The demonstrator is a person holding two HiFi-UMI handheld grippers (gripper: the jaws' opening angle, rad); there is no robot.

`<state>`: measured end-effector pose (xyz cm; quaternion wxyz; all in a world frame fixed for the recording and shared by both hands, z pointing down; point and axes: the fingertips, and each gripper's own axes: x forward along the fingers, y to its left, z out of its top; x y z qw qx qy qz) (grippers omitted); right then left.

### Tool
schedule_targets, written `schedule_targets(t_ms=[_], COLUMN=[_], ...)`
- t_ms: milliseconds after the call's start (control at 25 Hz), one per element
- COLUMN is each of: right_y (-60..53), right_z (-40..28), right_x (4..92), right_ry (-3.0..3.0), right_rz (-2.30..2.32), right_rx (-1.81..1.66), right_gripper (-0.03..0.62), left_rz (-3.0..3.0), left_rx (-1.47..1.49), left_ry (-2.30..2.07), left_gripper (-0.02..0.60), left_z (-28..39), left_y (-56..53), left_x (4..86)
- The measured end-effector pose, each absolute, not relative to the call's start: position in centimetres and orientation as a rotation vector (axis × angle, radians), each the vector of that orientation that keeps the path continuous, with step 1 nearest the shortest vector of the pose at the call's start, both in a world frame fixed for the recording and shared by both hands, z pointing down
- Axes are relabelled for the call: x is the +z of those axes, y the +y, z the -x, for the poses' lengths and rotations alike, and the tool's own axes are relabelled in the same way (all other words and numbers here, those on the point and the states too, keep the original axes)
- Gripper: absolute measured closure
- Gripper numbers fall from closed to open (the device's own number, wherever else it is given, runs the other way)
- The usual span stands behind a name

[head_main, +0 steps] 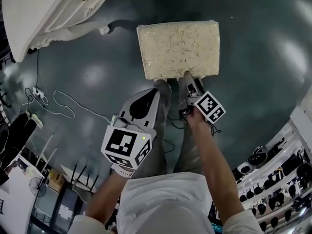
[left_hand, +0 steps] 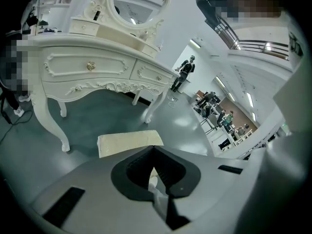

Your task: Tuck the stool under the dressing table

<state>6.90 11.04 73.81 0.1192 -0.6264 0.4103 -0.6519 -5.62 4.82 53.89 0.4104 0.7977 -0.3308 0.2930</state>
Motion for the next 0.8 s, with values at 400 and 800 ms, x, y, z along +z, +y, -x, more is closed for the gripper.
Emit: schedule_targets(t_ms=[400,800], right_y=[12.0,12.3], right_z=[-5.7,-5.1], right_x=[78.3,82.3], right_ry=[1.043,0.922], right_rz=[1.861,1.867], right_rx=[-1.952,-1.976], right_gripper=[0.175,0.174], left_rz=[-1.987,-1.953], left_rx=[0.764,0.758], left_ry=[-0.783,-0.791], left_gripper=[0.574,0.573], left_z=[5.0,5.8], left_y=[6.0,6.6], left_x=[56.3,58.0])
